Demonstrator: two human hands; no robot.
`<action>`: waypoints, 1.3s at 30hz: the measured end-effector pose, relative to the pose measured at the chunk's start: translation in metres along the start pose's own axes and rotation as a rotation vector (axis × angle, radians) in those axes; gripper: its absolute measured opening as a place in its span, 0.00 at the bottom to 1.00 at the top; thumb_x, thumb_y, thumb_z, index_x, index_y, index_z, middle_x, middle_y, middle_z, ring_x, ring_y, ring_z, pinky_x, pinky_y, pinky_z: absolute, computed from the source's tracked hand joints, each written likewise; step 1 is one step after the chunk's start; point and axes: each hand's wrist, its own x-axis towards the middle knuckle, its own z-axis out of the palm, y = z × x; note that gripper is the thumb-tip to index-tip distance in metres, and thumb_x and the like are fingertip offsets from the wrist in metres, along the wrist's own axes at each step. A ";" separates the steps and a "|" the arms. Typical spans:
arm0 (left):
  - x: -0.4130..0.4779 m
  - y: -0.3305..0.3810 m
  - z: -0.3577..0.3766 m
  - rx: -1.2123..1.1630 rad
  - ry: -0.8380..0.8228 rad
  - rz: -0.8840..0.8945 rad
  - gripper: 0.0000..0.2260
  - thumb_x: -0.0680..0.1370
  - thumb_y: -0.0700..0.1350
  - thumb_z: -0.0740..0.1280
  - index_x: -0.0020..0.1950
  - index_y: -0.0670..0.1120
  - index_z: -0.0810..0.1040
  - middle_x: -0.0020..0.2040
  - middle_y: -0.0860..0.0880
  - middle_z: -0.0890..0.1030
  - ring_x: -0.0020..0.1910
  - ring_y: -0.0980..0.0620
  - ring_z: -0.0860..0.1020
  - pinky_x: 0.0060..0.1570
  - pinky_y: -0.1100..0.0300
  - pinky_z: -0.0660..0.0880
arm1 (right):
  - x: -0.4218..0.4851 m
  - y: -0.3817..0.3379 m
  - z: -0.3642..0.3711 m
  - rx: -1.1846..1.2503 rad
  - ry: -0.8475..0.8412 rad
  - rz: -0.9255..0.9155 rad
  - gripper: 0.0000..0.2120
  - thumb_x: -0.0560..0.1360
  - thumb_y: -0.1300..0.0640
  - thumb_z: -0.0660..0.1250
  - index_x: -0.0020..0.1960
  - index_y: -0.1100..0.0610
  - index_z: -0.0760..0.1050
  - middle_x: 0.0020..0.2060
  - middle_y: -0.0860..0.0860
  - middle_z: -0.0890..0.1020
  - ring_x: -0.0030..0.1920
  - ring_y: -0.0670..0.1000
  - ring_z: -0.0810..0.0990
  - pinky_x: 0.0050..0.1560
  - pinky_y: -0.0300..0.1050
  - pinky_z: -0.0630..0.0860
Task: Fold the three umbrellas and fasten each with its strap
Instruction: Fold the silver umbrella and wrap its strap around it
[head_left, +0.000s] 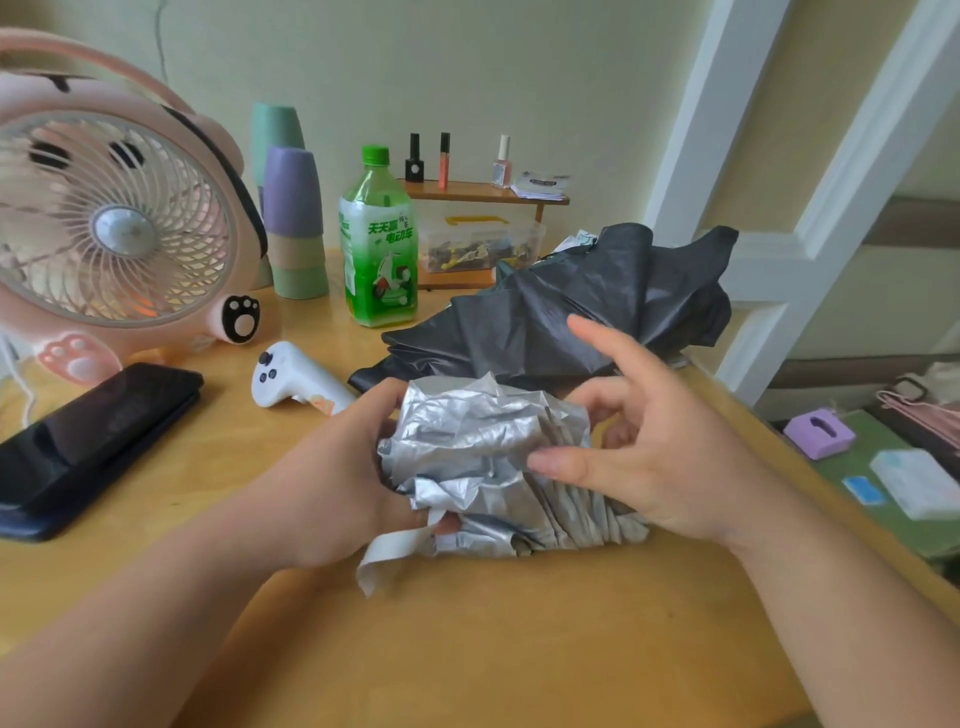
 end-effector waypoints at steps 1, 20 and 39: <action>0.000 0.000 0.000 -0.020 0.003 -0.003 0.25 0.67 0.39 0.81 0.53 0.59 0.72 0.44 0.65 0.82 0.38 0.65 0.80 0.37 0.73 0.72 | -0.003 0.000 -0.001 -0.035 0.068 -0.065 0.50 0.62 0.35 0.79 0.78 0.32 0.57 0.54 0.41 0.82 0.53 0.44 0.81 0.57 0.44 0.76; -0.003 -0.003 0.004 0.045 0.015 -0.009 0.27 0.66 0.39 0.79 0.52 0.56 0.65 0.42 0.56 0.81 0.34 0.50 0.79 0.35 0.53 0.77 | -0.029 -0.037 -0.003 -0.281 -0.061 -0.684 0.04 0.73 0.53 0.77 0.42 0.52 0.86 0.69 0.49 0.78 0.74 0.58 0.70 0.73 0.49 0.64; -0.003 -0.005 0.006 0.024 0.029 -0.009 0.32 0.64 0.40 0.81 0.56 0.60 0.67 0.48 0.65 0.81 0.35 0.58 0.82 0.34 0.64 0.77 | 0.007 -0.010 -0.022 -0.365 -0.128 -0.258 0.34 0.74 0.59 0.76 0.72 0.34 0.68 0.67 0.28 0.70 0.70 0.31 0.67 0.67 0.24 0.62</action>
